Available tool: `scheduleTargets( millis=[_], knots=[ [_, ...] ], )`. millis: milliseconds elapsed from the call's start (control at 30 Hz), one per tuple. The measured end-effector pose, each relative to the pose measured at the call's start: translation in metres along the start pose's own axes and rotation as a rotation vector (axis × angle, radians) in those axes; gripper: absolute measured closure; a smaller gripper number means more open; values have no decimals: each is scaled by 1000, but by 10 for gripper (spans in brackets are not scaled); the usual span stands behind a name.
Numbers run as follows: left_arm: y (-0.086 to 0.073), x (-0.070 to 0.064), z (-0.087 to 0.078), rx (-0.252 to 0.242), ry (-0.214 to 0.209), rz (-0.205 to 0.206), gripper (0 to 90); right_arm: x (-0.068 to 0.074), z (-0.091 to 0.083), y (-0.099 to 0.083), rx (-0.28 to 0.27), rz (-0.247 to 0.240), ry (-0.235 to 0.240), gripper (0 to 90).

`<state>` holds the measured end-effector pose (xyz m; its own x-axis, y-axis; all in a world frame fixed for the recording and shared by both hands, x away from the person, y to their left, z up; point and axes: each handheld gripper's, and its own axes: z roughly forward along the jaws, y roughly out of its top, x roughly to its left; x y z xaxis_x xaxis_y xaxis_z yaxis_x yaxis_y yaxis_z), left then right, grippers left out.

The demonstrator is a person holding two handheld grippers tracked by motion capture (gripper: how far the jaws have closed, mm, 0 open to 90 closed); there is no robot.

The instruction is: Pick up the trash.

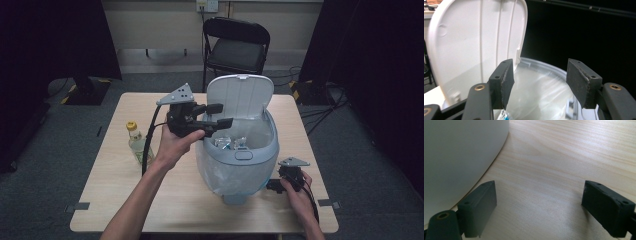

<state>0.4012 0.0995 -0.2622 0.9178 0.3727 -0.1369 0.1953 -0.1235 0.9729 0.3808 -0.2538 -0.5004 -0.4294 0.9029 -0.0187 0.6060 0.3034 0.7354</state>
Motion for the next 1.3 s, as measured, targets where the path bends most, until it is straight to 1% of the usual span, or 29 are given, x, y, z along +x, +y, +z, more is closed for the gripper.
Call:
scheduleTargets(
  millis=[33, 100, 200, 267, 333, 367, 433, 467, 567, 600, 700, 767, 800, 833, 867, 967, 1033, 1167, 1233, 1300],
  knots=[
    [-1, 1, -2, 2, 1, 7, 390, 0, 0, 0, 0, 0, 0, 118],
    [-3, 2, -6, 3, 15, 12, 382, 0, 0, 0, 0, 0, 0, 118],
    [-8, 6, -13, 9, 40, 8, 360, 0, 0, 0, 0, 0, 0, 118],
    [-12, 10, -18, 15, 49, -10, 356, 0, 0, 0, 0, 0, 0, 118],
    [-17, 13, -23, 21, 73, -19, 355, 0, 0, 0, 0, 0, 0, 118],
    [-19, 14, -27, 19, 85, -19, 355, 0, 0, 0, 0, 0, 0, 118],
    [-24, 18, -32, 9, 91, -40, 355, 0, 0, 0, 0, 0, 0, 118],
    [-26, 19, -35, 8, 104, -39, 353, 0, 0, 0, 0, 0, 0, 118],
    [-29, 24, -45, -4, 110, -57, 341, 0, 0, 0, 0, 0, 0, 118],
    [-30, 25, -48, -5, 120, -50, 335, 0, 0, 0, 0, 0, 0, 118],
    [-32, 30, -60, -7, 150, -52, 324, 0, 0, 0, 0, 0, 0, 118],
    [-33, 34, -69, -7, 179, -44, 317, 0, 0, 0, 0, 1, 0, 118],
    [-35, 36, -74, -13, 190, -42, 311, 0, 0, 0, 0, 0, 0, 118],
    [-38, 38, -79, -13, 201, -31, 307, 0, 0, 0, 0, 0, 0, 118],
    [-41, 41, -85, -12, 218, -32, 307, 0, 0, 0, 0, 0, 0, 118],
    [-52, 50, -102, -28, 262, -55, 299, 0, 0, 0, 0, 0, 0, 118],
    [-58, 54, -112, -26, 302, -58, 296, 0, 0, 0, 0, 1, 0, 118],
    [-65, 58, -128, -28, 341, -65, 284, 0, 0, 0, 0, 1, 0, 118],
    [-69, 63, -137, -46, 361, -85, 284, 0, 0, 0, 0, 1, 0, 118],
    [-72, 67, -143, -41, 385, -89, 284, 0, 0, 0, 1, 2, 0, 118]
  ],
)
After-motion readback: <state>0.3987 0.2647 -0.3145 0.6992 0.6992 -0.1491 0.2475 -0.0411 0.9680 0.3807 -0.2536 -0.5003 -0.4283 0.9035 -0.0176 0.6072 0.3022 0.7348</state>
